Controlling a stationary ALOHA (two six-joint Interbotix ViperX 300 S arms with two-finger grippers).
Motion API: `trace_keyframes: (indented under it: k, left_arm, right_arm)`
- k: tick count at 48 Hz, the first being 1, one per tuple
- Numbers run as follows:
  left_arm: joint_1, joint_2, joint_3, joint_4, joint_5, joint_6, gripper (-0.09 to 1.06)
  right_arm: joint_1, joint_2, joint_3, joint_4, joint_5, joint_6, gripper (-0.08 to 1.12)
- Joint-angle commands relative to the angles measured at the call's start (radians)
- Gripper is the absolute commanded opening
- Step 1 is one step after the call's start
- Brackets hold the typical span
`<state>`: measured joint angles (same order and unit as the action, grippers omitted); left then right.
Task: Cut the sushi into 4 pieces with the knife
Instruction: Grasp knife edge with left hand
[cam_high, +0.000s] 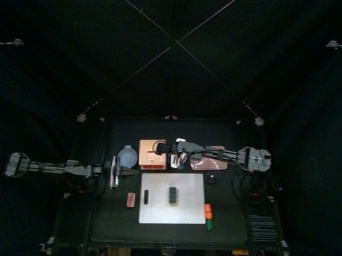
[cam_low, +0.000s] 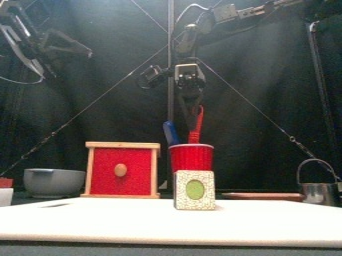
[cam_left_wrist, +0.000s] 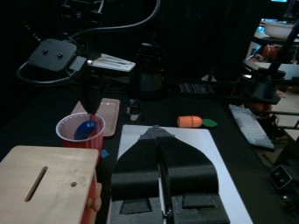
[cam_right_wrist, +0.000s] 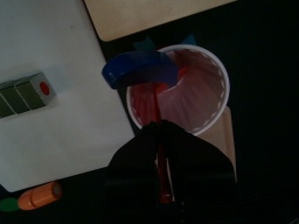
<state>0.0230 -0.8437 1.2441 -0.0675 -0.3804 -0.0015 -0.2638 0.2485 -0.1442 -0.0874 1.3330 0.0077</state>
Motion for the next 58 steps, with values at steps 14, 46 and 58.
trace_keyframes:
  k: [14, 46, 58]
  left_arm:
    - [0.023, 0.002, -0.003, -0.002, -0.009, 0.006, 0.03]
    - [0.035, 0.003, -0.018, 0.012, -0.121, 0.011, 0.80]
    - [0.135, 0.003, -0.094, 0.114, -0.259, 0.028, 0.92]
  right_arm:
    - [0.003, -0.049, -0.190, -0.052, 0.141, 0.000, 0.17]
    - [0.308, -0.284, -0.193, -0.342, 0.081, 0.137, 0.17]
    - [0.402, -0.397, 0.021, -0.482, -0.137, 0.279, 0.17]
